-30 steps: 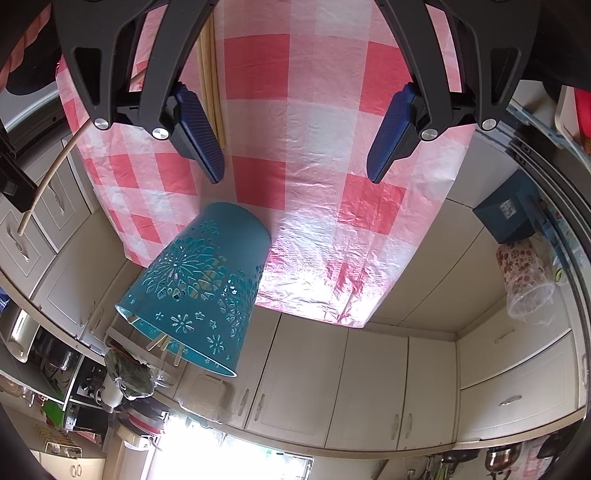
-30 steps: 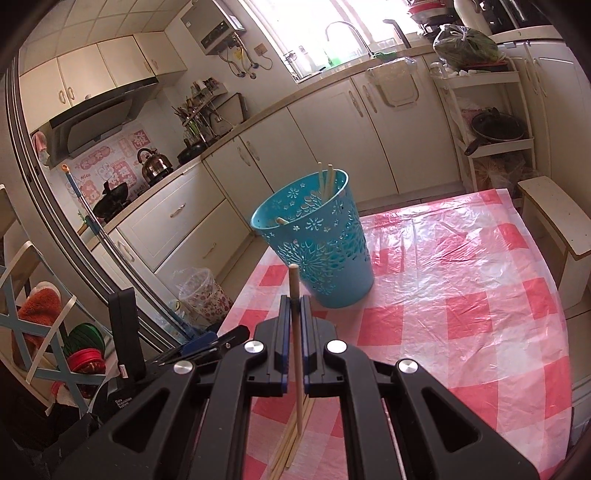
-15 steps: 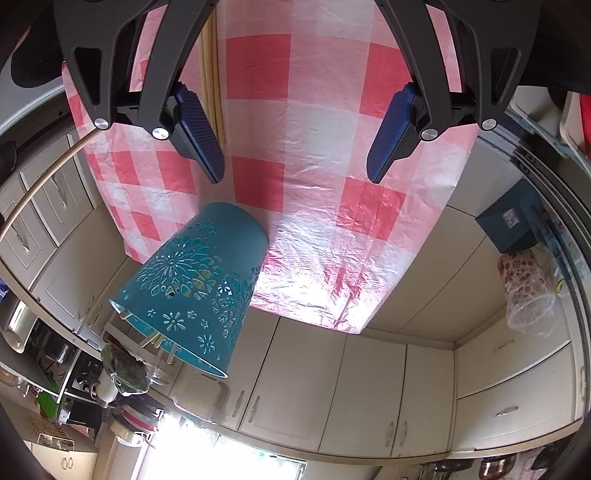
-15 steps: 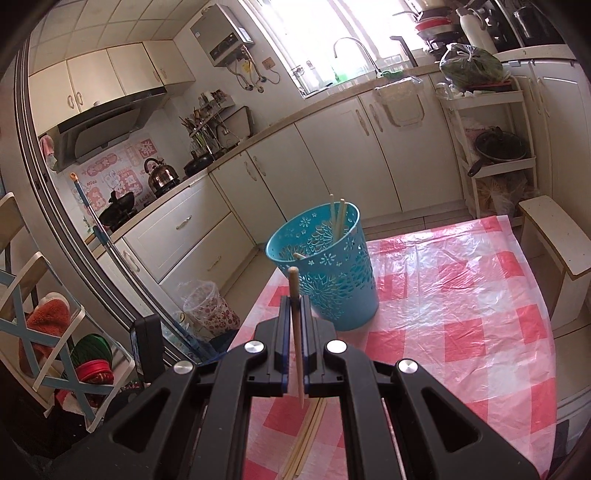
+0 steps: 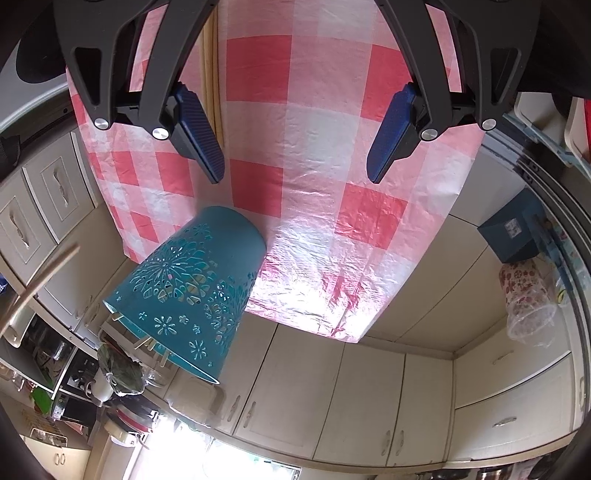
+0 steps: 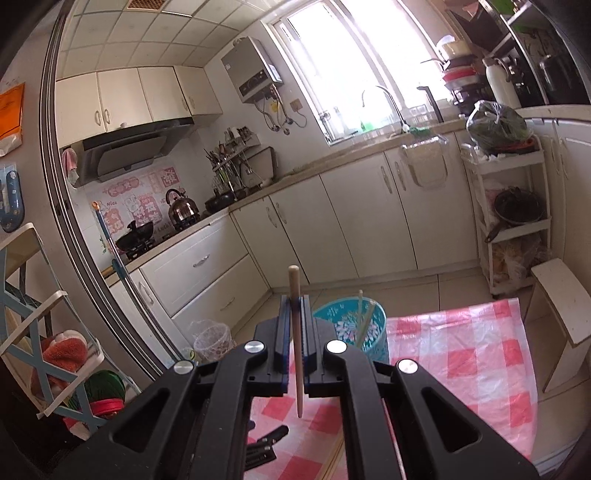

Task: Organize utensils
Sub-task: 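Carry the chopstick with the right tool over the teal bin and open, then lower both open tools back toward the remaining chopsticks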

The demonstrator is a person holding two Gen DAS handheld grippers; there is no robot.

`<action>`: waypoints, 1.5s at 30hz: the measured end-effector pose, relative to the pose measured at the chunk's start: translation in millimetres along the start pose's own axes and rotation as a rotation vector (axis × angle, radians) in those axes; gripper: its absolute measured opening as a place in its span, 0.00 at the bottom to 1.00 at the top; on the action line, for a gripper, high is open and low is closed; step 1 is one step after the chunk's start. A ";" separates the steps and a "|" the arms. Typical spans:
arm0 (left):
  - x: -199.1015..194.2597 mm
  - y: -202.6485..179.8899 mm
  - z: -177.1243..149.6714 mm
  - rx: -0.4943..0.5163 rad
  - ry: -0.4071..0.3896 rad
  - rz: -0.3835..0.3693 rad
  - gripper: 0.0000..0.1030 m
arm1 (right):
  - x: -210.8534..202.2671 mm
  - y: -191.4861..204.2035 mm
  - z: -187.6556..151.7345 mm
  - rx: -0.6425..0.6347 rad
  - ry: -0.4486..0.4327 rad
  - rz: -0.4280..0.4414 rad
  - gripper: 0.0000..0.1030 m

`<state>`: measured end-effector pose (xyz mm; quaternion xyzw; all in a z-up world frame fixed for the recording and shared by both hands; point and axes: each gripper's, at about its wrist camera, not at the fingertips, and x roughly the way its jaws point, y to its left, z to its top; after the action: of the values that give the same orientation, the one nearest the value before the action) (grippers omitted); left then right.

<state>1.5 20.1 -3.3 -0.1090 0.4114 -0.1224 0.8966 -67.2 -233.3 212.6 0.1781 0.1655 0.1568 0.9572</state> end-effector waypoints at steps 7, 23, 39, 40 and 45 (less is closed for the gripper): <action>4.2 0.1 1.5 -0.006 0.015 -0.009 0.73 | 35.2 5.5 26.4 -0.059 -0.062 -0.030 0.06; 8.5 2.8 3.2 -0.023 0.031 -0.002 0.73 | 116.4 -34.0 -54.2 -0.046 0.148 -0.169 0.17; -7.7 -8.7 -0.9 0.055 -0.037 0.053 0.73 | 54.6 -39.4 -164.2 0.072 0.363 -0.218 0.23; -7.8 -8.7 -1.0 0.057 -0.038 0.055 0.73 | 57.4 -39.6 -170.7 0.076 0.386 -0.220 0.23; -7.8 -6.6 -1.1 0.056 -0.038 0.059 0.73 | 79.7 -35.2 -191.9 0.038 0.498 -0.229 0.22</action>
<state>-5.1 16.2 3.5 -0.0738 0.3938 -0.1056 0.9101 -58.9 -180.5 8.8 0.1323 0.4179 0.0833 0.8949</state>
